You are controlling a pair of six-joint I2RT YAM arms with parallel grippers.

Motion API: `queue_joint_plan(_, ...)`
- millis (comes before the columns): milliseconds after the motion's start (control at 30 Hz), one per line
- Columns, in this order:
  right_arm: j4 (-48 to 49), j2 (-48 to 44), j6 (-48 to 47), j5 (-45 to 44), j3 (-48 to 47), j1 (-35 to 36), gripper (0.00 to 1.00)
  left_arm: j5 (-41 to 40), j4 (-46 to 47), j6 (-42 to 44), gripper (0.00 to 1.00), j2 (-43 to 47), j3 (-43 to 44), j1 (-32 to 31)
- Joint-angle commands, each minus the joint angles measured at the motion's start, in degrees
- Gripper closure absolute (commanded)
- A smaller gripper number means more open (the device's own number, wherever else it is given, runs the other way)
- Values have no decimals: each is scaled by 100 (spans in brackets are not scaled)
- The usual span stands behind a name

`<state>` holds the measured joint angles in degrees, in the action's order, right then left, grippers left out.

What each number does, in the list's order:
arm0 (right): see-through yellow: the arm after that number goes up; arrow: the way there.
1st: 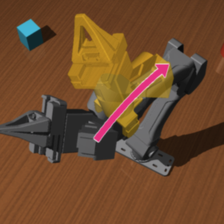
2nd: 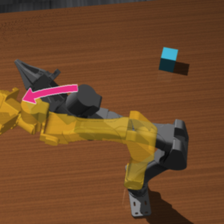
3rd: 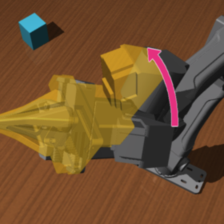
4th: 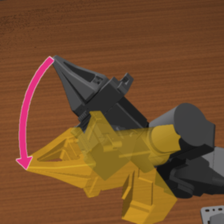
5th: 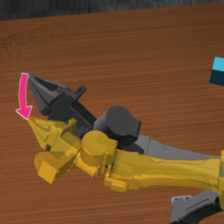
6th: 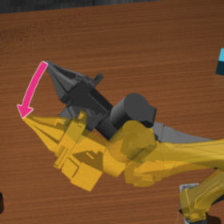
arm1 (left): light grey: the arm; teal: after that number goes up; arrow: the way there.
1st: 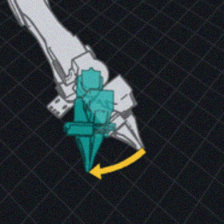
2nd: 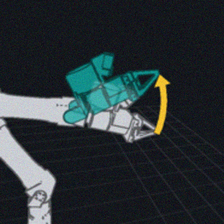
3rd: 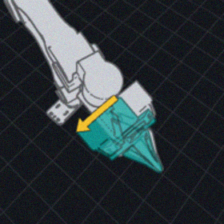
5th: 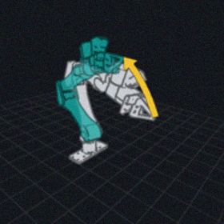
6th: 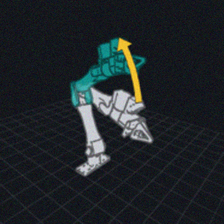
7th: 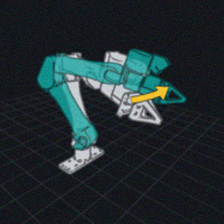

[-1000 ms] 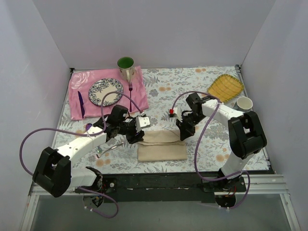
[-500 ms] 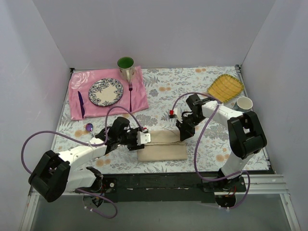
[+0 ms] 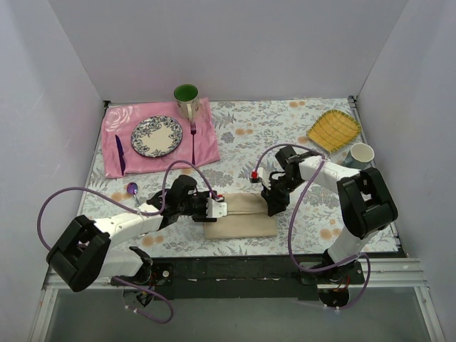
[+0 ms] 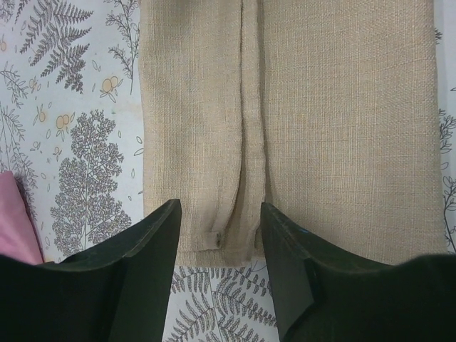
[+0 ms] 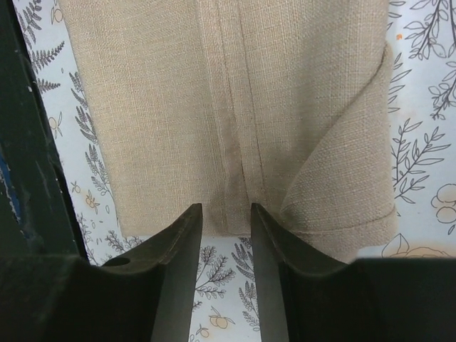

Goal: Fold the napkin into a case and place the utensils inside
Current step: Fold the lower triangle-folded napkin at the center of the board.

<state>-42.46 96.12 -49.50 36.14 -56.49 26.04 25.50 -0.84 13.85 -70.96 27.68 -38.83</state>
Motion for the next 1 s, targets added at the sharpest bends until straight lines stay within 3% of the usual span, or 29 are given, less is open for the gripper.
queue_joint_plan(0, 273, -286, -157, -116, 146, 103, 56, 96, -37, 223, 51, 12, -17, -63)
queue_joint_plan(300, 598, -427, -175, -537, 358, 366, 53, 52, -179, 285, 50, -234, 9, -72)
queue_joint_plan(467, 861, -497, -78, -818, 507, 551, 57, 78, -215, 294, 53, -269, 9, -72)
queue_joint_plan(567, 1054, -594, -61, -985, 656, 621, 65, 61, -232, 320, 55, -304, -17, -72)
queue_joint_plan(600, 1073, -611, -43, -1056, 674, 630, 73, 61, -232, 320, 56, -305, -26, -72)
queue_joint_plan(800, 1161, -655, 19, -1285, 674, 648, 96, 61, -241, 285, 61, -313, -17, -72)
queue_joint_plan(967, 1047, -787, 19, -1215, 552, 639, 99, 8, -267, 277, 67, -287, 18, -72)
